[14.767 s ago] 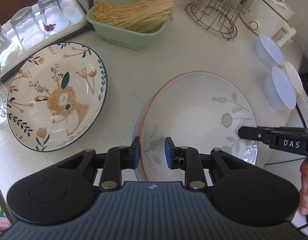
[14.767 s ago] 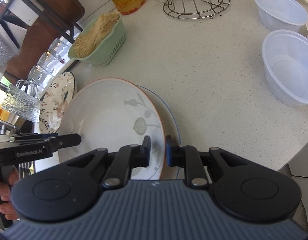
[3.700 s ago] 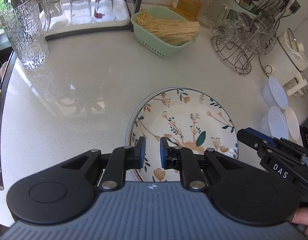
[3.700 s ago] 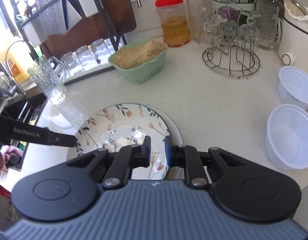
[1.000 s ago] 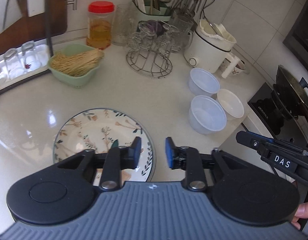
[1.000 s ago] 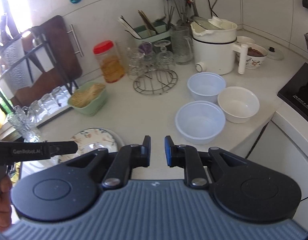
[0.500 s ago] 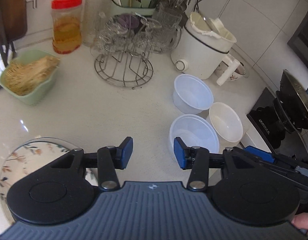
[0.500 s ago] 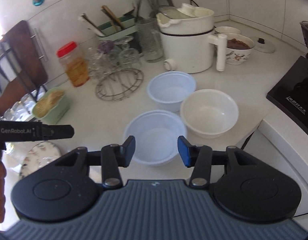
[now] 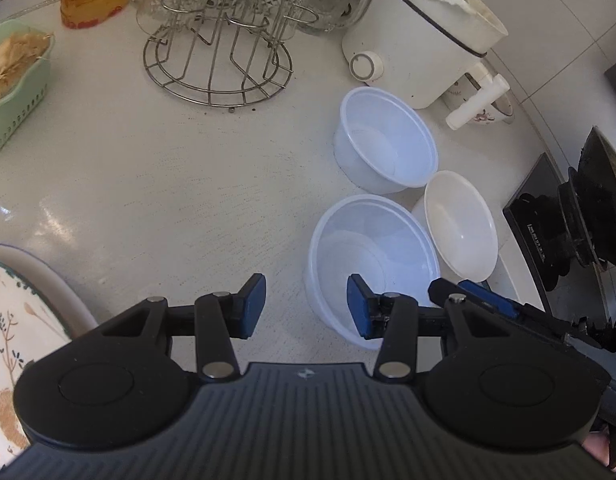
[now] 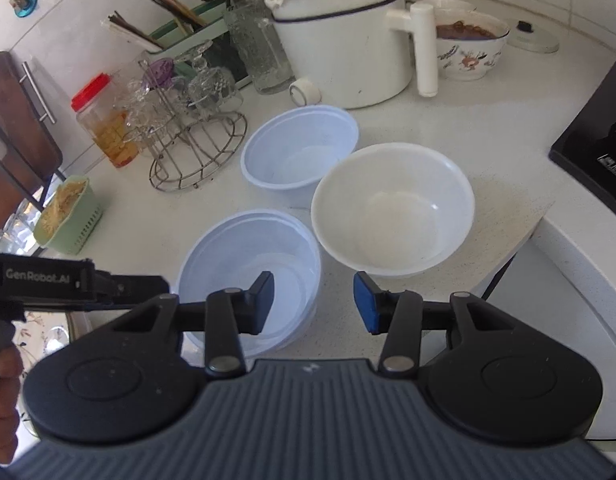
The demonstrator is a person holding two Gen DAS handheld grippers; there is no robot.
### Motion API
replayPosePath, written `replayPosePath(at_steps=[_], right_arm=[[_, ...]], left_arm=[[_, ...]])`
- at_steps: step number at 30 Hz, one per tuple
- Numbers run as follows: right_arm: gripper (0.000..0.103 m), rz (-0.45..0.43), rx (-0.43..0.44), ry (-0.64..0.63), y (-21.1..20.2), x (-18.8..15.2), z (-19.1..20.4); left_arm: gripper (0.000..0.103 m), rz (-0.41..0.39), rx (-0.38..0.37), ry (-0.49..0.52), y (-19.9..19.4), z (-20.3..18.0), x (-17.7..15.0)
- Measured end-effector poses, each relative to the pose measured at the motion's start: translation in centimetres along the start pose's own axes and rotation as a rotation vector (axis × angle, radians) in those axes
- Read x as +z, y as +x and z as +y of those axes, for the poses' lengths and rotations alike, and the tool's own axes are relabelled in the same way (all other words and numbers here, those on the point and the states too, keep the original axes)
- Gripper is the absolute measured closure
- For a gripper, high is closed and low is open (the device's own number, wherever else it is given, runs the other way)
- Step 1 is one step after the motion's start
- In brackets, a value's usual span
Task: Organize plates and bowls
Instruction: 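Move the open left gripper toward the translucent plastic bowls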
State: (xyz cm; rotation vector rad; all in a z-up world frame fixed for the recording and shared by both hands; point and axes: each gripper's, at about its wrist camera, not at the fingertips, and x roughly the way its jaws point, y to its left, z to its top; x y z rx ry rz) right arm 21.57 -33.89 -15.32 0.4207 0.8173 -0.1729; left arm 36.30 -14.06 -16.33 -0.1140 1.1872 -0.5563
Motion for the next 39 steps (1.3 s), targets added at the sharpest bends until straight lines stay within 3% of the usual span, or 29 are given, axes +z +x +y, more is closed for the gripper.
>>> replayPosePath(at_steps=[5,6,11,18,28,31,35,39], right_arm=[[0.066,0.013,0.011,-0.025,1.0,0.2,0.0],[0.071,0.016,0.012,-0.030,1.2,0.2,0.1],[0.085,0.030,0.031,-0.036,2.0,0.3,0.2],[0.085,0.033,0.073,-0.050,1.6,0.5,1.1],[0.085,0.027,0.144,-0.172,1.8,0.6,6.0],[0.085,0.033,0.146,-0.205,2.2,0.3,7.3],[0.085,0.013,0.088,-0.312,2.4,-0.5,9.5],[0.085,0.019,0.085,-0.312,2.8,-0.6,10.1]], left_arm=[[0.061,-0.008,0.036,0.049,0.9,-1.1,0.5],[0.063,-0.010,0.046,0.063,1.0,-1.3,0.6],[0.084,0.007,0.044,0.078,1.3,-1.6,0.8],[0.085,-0.028,0.070,0.089,-0.4,-1.2,0.6],[0.084,-0.101,0.124,0.031,-4.5,2.5,0.0],[0.084,-0.094,0.134,0.012,-4.9,3.9,-0.4],[0.084,-0.091,0.131,0.022,-5.1,4.7,-0.9],[0.084,-0.087,0.143,0.033,-5.2,5.3,-1.1]])
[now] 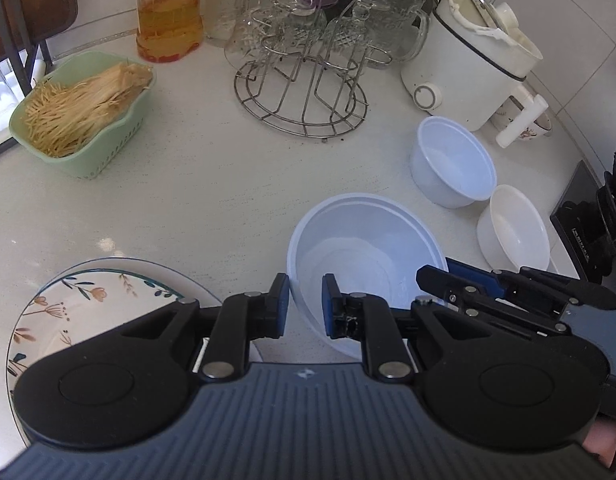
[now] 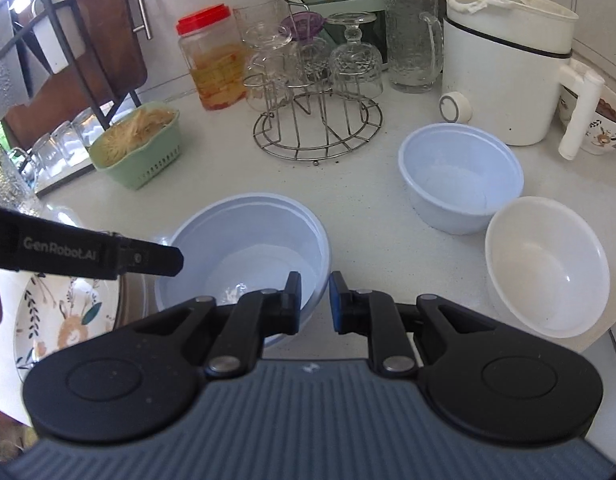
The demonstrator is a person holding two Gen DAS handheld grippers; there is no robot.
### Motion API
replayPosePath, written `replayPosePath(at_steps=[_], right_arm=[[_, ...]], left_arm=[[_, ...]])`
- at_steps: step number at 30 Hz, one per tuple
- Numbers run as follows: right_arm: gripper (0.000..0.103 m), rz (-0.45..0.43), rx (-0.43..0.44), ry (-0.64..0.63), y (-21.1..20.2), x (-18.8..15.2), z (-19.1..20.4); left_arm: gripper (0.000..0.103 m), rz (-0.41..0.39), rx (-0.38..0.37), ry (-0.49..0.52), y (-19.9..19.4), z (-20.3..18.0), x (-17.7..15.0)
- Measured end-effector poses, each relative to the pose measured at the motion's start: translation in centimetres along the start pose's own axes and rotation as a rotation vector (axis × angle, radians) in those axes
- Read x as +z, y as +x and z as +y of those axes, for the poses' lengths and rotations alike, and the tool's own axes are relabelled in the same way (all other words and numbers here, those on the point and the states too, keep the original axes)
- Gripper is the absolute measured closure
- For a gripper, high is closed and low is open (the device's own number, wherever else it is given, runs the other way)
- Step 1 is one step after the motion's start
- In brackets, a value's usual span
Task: Organize plates and bowls
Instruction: 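Move the open left gripper toward the translucent plastic bowls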
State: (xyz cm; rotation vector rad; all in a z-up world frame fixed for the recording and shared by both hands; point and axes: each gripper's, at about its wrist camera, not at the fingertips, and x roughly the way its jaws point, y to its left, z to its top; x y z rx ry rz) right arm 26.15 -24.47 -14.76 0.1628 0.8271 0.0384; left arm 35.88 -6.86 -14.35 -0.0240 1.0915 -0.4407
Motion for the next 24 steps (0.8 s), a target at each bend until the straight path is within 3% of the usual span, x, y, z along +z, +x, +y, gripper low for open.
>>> replayPosePath(at_steps=[14,24], right_arm=[[0.083,0.022,-0.034,0.010,0.9,-0.2,1.4],[0.083,-0.088,-0.044,0.039,-1.9,1.7,1.4]], left_arm=[[0.083,0.045,0.040,0.075,1.2,0.2,-0.1],[0.080,-0.034,0.016,0.042,-2.3,1.3,1.2]])
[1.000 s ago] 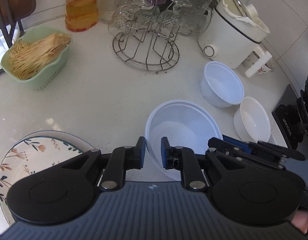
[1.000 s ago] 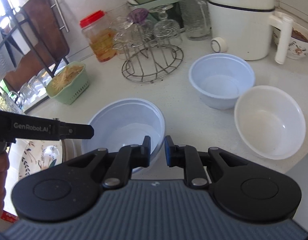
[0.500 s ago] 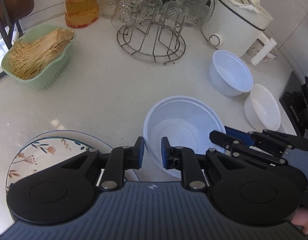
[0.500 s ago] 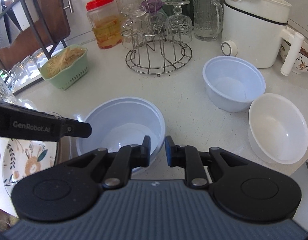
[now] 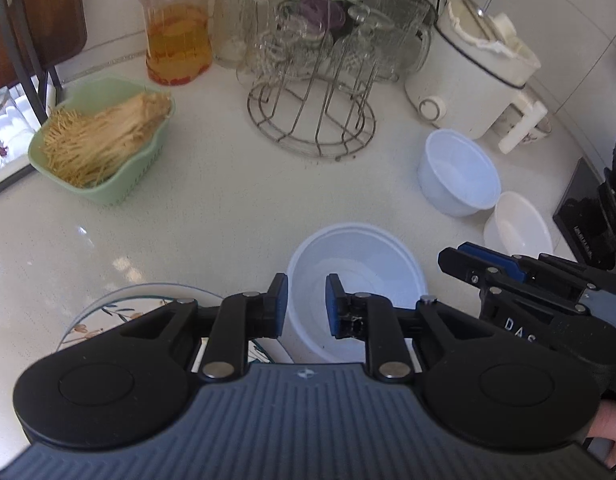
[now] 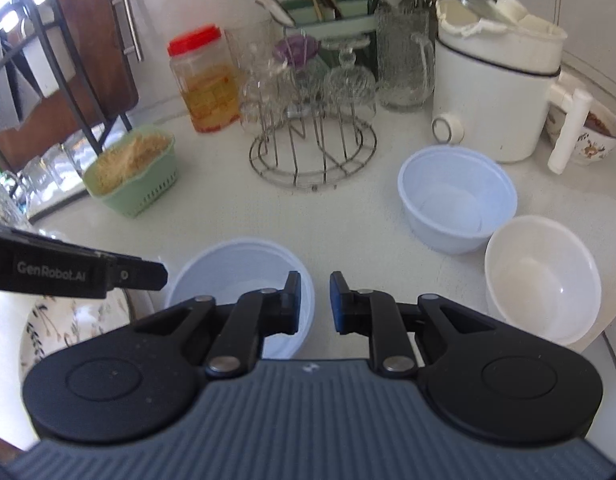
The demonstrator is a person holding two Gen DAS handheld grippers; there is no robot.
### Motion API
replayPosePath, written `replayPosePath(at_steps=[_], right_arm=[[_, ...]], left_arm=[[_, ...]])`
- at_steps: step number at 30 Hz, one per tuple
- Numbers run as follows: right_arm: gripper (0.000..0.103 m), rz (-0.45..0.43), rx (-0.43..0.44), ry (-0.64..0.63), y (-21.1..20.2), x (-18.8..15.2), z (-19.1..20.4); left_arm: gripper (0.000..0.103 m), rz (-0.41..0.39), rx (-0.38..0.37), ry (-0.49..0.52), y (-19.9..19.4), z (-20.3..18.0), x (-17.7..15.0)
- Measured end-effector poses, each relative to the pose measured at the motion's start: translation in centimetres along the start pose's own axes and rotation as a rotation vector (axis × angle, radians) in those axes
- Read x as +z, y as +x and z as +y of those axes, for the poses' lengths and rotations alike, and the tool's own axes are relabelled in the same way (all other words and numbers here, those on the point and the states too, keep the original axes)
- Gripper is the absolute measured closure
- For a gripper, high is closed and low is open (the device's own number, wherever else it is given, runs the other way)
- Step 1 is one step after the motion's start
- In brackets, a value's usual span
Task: Organize plates and bowls
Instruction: 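Move the open left gripper toward the translucent plastic bowls, then position the left gripper fingers around the translucent bowl rim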
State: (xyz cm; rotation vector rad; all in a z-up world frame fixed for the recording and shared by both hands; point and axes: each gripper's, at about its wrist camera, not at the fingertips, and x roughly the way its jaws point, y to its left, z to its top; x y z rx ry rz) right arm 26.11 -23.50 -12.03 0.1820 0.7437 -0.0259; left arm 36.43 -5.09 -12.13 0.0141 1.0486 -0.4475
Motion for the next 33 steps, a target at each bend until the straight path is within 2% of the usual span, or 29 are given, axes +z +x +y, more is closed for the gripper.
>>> replayPosePath(at_steps=[10,17,24,33], right_arm=[[0.083,-0.133,0.016,0.056,-5.6,2.7,0.0],[0.083,-0.190,0.023,0.068,-8.9,3.4,0.1],[0.083,-0.204,0.021,0.087,-10.7,3.4,-0.2],[0.083,-0.205,-0.018,0.122,-12.0,2.7,-1.8]], left_arm=[[0.080,-0.135,-0.027,-0.013,-6.2,-1.1,1.5],[0.080,-0.201,-0.045,-0.003,-10.0,-2.5,1.7],[0.080,-0.219,-0.060,0.018,-11.6,-4.5,1.0],[0.080,-0.212,-0.065,0.046,-11.4,-6.6,0.3]])
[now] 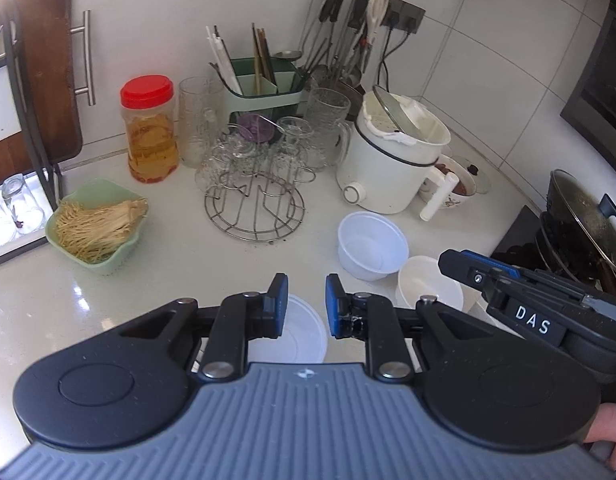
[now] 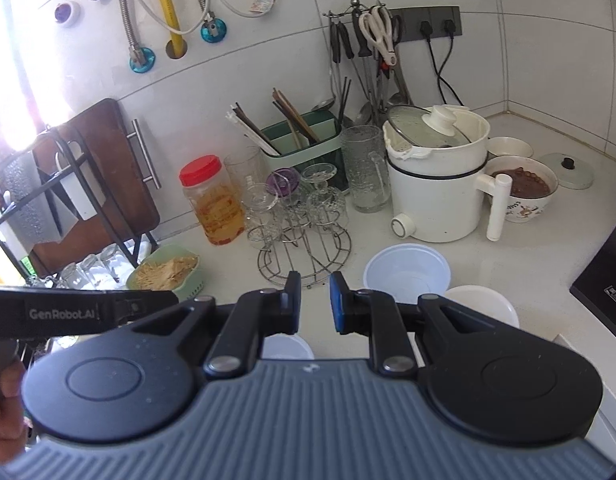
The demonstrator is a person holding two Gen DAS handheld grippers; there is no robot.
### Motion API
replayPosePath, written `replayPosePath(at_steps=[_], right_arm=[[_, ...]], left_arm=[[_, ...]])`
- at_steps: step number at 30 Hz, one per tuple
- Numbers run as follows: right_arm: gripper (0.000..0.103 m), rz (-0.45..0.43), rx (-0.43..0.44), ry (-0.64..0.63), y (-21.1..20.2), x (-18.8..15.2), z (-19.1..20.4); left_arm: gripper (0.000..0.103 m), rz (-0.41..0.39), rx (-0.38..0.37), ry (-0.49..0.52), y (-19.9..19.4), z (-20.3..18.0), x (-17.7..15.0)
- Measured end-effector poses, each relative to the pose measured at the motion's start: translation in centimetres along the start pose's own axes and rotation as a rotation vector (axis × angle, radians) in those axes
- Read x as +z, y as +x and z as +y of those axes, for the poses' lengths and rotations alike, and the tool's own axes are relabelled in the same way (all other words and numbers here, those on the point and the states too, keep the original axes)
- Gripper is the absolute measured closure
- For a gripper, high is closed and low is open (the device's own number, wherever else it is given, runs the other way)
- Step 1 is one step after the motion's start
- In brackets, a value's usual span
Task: Organize plates and bowls
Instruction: 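Position the left gripper fingers around the translucent bowl rim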
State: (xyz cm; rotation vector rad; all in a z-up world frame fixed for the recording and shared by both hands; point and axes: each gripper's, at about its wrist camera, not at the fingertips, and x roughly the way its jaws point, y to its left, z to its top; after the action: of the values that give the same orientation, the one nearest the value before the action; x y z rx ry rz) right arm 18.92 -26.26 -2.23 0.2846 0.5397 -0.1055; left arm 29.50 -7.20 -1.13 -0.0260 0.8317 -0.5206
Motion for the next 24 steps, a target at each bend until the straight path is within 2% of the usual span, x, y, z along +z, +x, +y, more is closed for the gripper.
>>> replayPosePath(at_steps=[14,24], right_arm=[[0.083,-0.007,-0.074,0.061,-1.8,-0.6,-3.6],[0.083,0.025,-0.107,0.101,-1.5,-2.4,-6.3]], left_arm=[[0.080,0.033,-0.069,0.045,2.0,-4.0,-0.1],[0.080,0.077,-0.077,0.069,4.7,-5.8,-0.5]])
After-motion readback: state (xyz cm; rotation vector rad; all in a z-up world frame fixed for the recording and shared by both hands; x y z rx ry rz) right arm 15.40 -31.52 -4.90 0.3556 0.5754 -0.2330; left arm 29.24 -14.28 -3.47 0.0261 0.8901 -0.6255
